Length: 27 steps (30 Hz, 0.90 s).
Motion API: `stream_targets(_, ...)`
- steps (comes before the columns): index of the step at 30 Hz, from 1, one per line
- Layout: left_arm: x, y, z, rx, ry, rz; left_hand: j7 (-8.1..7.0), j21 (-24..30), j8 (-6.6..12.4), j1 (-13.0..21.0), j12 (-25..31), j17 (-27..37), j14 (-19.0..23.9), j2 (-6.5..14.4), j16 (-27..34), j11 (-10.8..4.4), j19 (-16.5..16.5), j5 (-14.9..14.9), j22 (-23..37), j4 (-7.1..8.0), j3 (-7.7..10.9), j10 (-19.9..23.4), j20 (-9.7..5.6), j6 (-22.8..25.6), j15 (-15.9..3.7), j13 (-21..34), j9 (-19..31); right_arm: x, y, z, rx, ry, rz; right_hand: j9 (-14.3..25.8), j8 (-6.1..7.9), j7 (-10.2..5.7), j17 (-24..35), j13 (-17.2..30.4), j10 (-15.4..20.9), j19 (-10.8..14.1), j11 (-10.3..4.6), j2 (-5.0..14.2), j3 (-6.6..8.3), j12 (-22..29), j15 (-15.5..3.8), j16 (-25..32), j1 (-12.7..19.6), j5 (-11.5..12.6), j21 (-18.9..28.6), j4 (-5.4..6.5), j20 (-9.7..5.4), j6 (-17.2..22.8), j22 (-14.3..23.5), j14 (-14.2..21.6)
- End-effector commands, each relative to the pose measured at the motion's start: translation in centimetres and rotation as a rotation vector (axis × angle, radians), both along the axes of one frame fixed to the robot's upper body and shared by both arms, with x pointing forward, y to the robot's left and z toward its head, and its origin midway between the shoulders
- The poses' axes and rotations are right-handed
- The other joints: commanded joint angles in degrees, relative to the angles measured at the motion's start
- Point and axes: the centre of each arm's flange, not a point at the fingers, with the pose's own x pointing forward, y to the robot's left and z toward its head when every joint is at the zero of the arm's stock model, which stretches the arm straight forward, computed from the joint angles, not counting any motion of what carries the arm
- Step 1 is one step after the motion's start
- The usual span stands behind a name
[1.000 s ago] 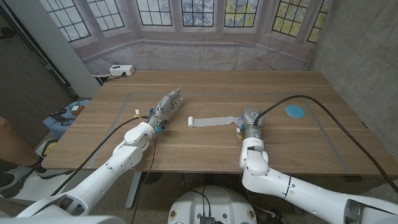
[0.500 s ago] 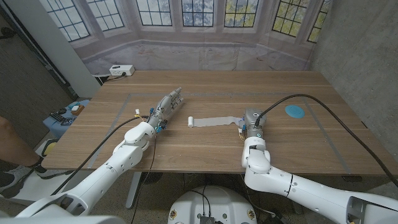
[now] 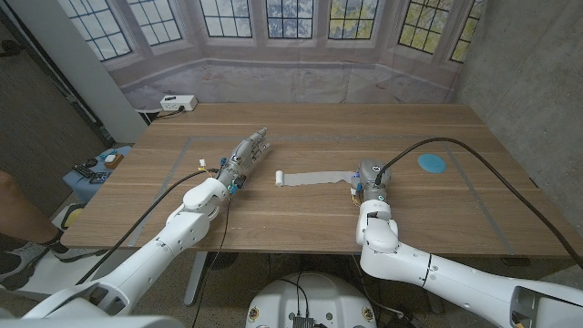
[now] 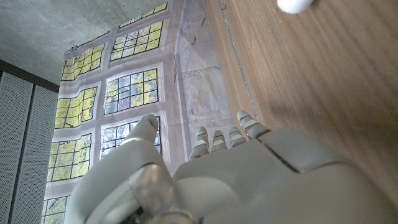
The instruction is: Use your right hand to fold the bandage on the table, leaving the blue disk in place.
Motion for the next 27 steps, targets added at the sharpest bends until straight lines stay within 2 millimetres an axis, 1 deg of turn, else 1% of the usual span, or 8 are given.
stream_targets(1,0.0,0.0,0.1,0.003,0.001,-0.004,-0.15,-0.09,0.07,-0.01,0.00,0.13,0.17,0.42,-0.03,0.04,-0.08,0.22,0.17,-0.27,0.12,0.42,0.23,0.33,-0.05,0.22,0.19,0.6,0.1,-0.9,0.007,0.001,0.007,0.14,0.13,-0.36,0.25,0.02,0.43,-0.02,-0.27,0.35,-0.28,-0.15,-6.87,0.23,-0.12,0.26,0.01,-0.21,-2.74,0.34,0.10,-0.11)
stream_targets(11,0.0,0.2,0.0,0.002,0.002,-0.003,-0.24,-0.10,0.06,-0.02,0.00,0.13,0.21,0.39,-0.05,0.02,-0.11,0.22,0.17,-0.32,0.13,0.50,0.28,0.36,-0.08,0.22,0.19,1.1,0.6,-2.1,0.019,-0.010,0.014,0.06,0.55,-0.88,0.54,0.14,1.31,0.56,-0.67,0.98,-0.05,0.25,-7.09,0.64,0.90,0.38,0.29,-0.72,-3.06,1.25,0.09,0.58)
stream_targets(12,0.0,0.3,0.0,0.002,0.002,-0.004,-0.26,-0.10,0.07,-0.02,0.00,0.13,0.22,0.39,-0.05,-0.01,-0.10,0.22,0.17,-0.33,0.13,0.51,0.31,0.37,-0.09,0.22,0.19,1.1,0.7,-2.2,0.020,-0.013,0.015,0.05,0.66,-0.92,0.59,0.09,1.78,0.58,-0.88,1.07,-0.01,0.41,-7.11,0.75,1.14,0.37,0.30,-0.84,-3.08,1.50,0.09,0.80)
stream_targets(15,0.0,0.3,-0.1,-0.001,0.003,-0.003,-0.21,-0.10,0.07,-0.02,-0.01,0.13,0.23,0.40,-0.05,0.01,-0.11,0.22,0.17,-0.33,0.15,0.50,0.34,0.40,-0.09,0.22,0.19,1.1,0.7,-2.6,0.020,-0.029,0.016,0.05,1.01,-1.01,0.71,-0.04,2.56,0.86,-0.79,1.28,0.02,0.62,-7.10,1.01,1.43,0.34,0.41,-0.95,-3.27,2.34,0.09,1.31)
stream_targets(17,0.0,0.3,-0.1,-0.002,0.003,-0.004,-0.20,-0.10,0.07,-0.01,-0.01,0.13,0.24,0.42,-0.04,0.02,-0.10,0.23,0.17,-0.34,0.16,0.51,0.32,0.39,-0.09,0.22,0.19,1.0,0.7,-2.8,0.022,-0.037,0.015,0.06,1.38,-1.07,0.82,-0.20,3.35,1.24,-1.14,1.56,0.13,0.82,-7.22,1.31,1.93,0.33,0.55,-1.14,-3.53,3.24,0.08,2.00)
stream_targets(18,0.0,0.3,-0.2,-0.002,0.002,-0.004,-0.22,-0.10,0.07,-0.01,0.00,0.13,0.22,0.42,-0.05,-0.05,-0.10,0.23,0.17,-0.34,0.16,0.53,0.31,0.38,-0.10,0.22,0.19,1.0,0.7,-2.9,0.023,-0.040,0.015,0.06,1.52,-1.14,0.87,-0.15,3.43,1.39,-1.07,1.64,0.17,0.88,-7.25,1.44,2.15,0.32,0.61,-1.23,-3.60,3.59,0.08,2.31)
stream_targets(20,0.0,0.3,-0.2,-0.003,0.001,-0.005,-0.23,-0.09,0.07,-0.02,-0.01,0.13,0.22,0.41,-0.06,-0.02,-0.09,0.23,0.17,-0.35,0.16,0.52,0.32,0.39,-0.08,0.22,0.19,1.0,0.8,-3.2,0.025,-0.046,0.014,0.08,1.78,-1.22,0.96,-0.12,4.54,1.68,-1.45,1.64,0.13,1.31,-7.24,1.69,2.52,0.25,0.70,-1.37,-3.75,4.22,0.09,2.91)
stream_targets(27,0.0,0.3,-0.2,-0.004,0.001,-0.006,-0.24,-0.10,0.06,-0.01,-0.04,0.12,0.27,0.40,-0.05,0.01,-0.12,0.23,0.16,-0.39,0.17,0.46,0.33,0.39,-0.01,0.22,0.19,1.1,1.0,-3.7,0.030,-0.066,0.020,0.14,2.76,-1.55,1.08,-0.30,6.94,2.59,-1.90,1.89,0.29,2.06,-7.40,2.24,4.06,0.27,0.99,-1.80,-4.19,6.70,0.11,4.71)
